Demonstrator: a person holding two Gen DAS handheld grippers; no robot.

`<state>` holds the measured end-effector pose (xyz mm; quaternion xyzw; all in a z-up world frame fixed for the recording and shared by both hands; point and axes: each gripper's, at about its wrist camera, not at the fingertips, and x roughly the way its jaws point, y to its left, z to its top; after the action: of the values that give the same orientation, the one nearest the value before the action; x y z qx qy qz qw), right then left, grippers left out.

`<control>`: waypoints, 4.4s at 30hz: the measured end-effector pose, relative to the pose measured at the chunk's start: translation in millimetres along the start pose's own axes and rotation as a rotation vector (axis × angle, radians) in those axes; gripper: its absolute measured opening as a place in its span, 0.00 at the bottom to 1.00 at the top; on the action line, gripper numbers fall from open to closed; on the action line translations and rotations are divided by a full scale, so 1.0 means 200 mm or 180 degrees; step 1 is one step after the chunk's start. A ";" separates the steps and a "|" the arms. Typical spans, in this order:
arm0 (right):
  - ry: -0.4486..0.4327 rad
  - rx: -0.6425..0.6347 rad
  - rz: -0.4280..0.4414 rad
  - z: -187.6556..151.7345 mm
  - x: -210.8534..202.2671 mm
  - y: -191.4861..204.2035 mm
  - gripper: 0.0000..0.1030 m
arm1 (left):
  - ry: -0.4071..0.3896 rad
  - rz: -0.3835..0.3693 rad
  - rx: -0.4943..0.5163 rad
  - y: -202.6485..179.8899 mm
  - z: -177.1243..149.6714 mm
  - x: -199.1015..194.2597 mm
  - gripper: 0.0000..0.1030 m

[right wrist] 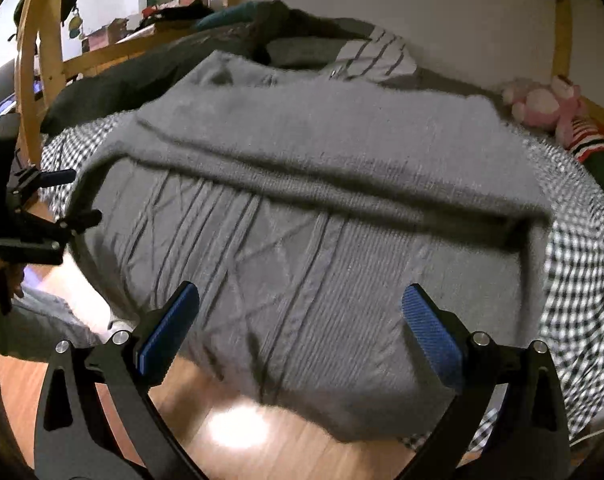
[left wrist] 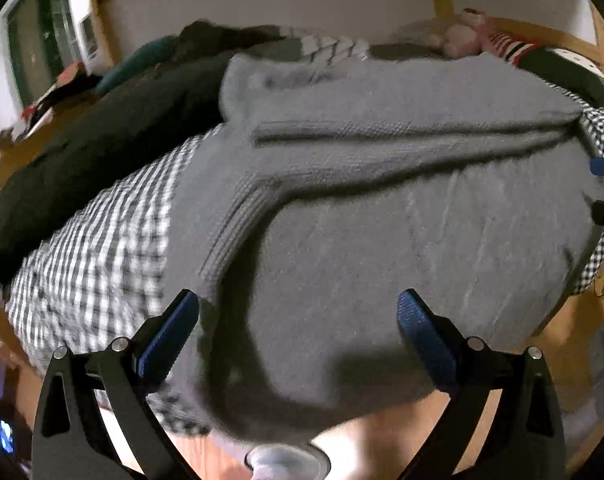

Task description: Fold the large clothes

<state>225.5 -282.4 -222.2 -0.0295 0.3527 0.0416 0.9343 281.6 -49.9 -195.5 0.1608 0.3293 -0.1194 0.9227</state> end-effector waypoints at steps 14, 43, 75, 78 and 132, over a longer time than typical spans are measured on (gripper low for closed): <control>0.0187 -0.0671 0.0109 -0.24 0.03 0.26 0.97 | 0.0226 -0.0407 -0.0400 0.26 -0.43 0.17 0.95; 0.0744 0.0367 -0.0108 -0.79 0.22 -0.32 0.96 | 0.0440 -0.0918 -0.1188 0.60 -0.49 0.11 0.18; 0.1214 0.1413 0.1851 -1.06 0.67 -0.58 0.20 | 0.0944 -0.1193 -0.0570 0.45 -0.03 -0.34 0.09; 0.1431 0.1389 0.1994 -1.05 0.62 -0.56 0.11 | 0.1020 -0.1103 -0.0538 0.45 -0.08 -0.27 0.09; 0.0253 0.0354 0.0596 0.49 -0.19 -1.13 0.97 | -0.0313 -0.1157 0.0483 0.38 0.73 0.02 0.88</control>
<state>282.7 -500.9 -117.8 0.0539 0.3925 0.1079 0.9118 392.1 -35.5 -75.8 0.1618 0.2976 -0.3162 0.8862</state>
